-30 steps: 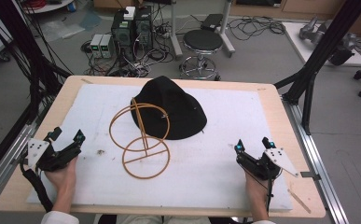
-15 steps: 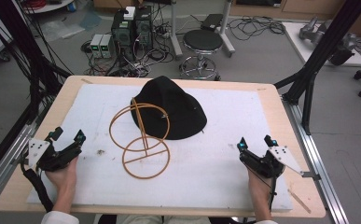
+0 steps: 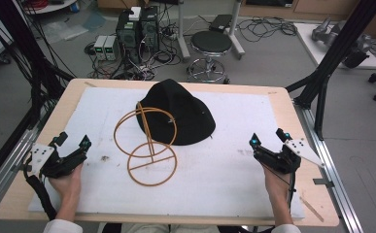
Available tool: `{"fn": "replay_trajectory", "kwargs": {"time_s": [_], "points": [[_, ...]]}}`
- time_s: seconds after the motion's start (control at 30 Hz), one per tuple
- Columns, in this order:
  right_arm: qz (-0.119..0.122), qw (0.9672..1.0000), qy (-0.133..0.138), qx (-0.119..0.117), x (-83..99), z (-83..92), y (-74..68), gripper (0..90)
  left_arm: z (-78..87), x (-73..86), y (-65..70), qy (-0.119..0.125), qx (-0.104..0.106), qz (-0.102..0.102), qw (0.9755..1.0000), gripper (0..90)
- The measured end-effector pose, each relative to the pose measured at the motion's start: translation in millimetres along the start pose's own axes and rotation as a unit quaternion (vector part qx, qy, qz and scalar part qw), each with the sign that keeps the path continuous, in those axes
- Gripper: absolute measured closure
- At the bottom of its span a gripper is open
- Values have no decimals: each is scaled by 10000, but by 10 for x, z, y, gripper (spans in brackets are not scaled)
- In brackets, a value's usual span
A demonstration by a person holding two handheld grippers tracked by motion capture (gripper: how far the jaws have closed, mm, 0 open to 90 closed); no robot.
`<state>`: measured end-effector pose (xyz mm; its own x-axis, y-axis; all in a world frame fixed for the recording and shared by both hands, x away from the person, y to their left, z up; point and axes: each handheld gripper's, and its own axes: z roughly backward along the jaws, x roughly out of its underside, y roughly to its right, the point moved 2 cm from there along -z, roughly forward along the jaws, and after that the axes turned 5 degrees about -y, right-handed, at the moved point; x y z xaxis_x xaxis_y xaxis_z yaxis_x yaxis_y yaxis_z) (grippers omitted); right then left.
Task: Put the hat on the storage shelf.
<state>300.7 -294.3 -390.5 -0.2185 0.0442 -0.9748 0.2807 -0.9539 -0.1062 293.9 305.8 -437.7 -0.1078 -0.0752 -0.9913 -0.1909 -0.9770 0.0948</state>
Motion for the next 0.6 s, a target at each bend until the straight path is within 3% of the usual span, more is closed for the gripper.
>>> {"fn": "replay_trajectory", "kwargs": {"time_s": [0.37,0.6], "points": [[302,9974,-355,-546,-274,-265,-202,86,-5,4,-6,-7,10,33,10000,201],[421,9955,-464,-716,-371,-439,-349,87,-4,4,-9,-7,27,41,10000,201]]}}
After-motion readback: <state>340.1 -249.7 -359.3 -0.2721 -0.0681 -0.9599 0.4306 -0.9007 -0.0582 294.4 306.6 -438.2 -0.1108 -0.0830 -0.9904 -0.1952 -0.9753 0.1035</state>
